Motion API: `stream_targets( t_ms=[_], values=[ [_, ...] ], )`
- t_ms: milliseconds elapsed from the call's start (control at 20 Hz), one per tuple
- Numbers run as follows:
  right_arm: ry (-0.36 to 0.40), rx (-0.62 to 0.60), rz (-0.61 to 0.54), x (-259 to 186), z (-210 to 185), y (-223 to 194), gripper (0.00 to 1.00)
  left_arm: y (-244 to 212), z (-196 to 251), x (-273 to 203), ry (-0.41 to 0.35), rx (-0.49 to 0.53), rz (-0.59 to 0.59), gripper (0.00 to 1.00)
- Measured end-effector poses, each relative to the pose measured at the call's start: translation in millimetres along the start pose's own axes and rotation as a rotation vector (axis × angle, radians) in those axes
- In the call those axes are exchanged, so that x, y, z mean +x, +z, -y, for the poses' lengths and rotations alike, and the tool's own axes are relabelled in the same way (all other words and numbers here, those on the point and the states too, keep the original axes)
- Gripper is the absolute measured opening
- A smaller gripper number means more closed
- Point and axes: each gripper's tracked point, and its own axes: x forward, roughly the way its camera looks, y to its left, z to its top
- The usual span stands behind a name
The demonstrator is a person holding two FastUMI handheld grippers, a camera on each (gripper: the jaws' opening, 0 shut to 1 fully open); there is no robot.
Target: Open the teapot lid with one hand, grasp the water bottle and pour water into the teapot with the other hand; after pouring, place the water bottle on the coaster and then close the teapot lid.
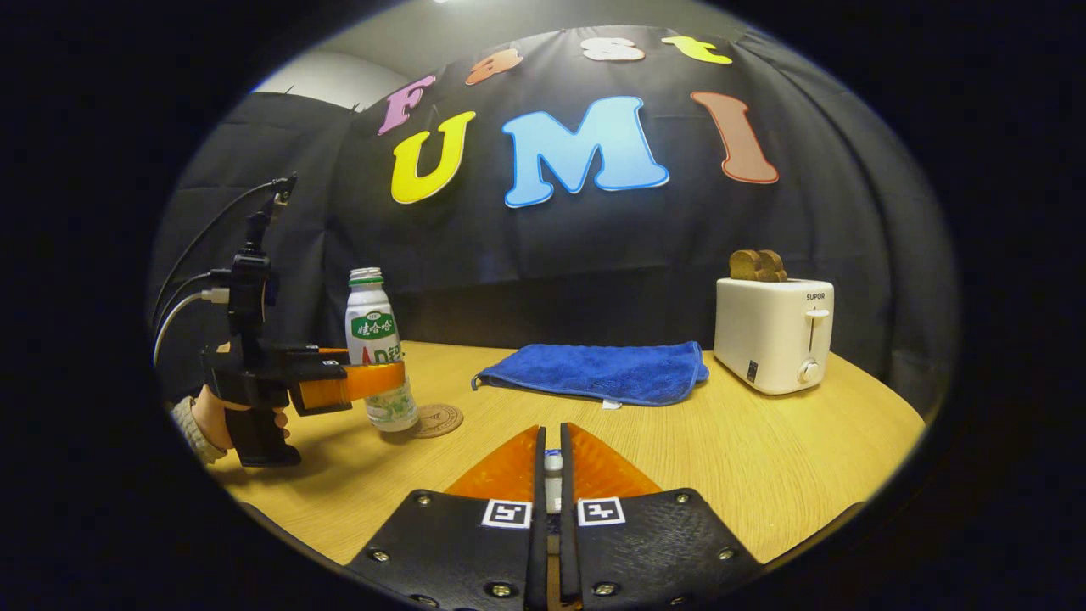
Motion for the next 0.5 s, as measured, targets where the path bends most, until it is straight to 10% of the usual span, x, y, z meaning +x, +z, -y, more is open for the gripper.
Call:
stream_targets(
  t_ms=[100,250,350,500],
  values=[
    [0.018,-0.004,0.002,-10.4,-2.8,3.4,0.17,2.6,1.5,4.4,-0.015,-0.008,0.003,0.7],
    [0.037,-0.001,0.022,-4.2,-8.2,4.5,0.83,6.1,1.2,11.6,-0.029,-0.026,0.0,0.81],
    [0.013,-0.02,0.049,-8.9,-3.3,10.8,0.89,7.1,1.1,17.1,-0.034,-0.038,-0.003,0.7],
    [-0.02,-0.029,0.077,-10.9,4.6,17.6,0.89,3.1,1.9,27.6,-0.038,-0.049,-0.013,0.81]
  ],
)
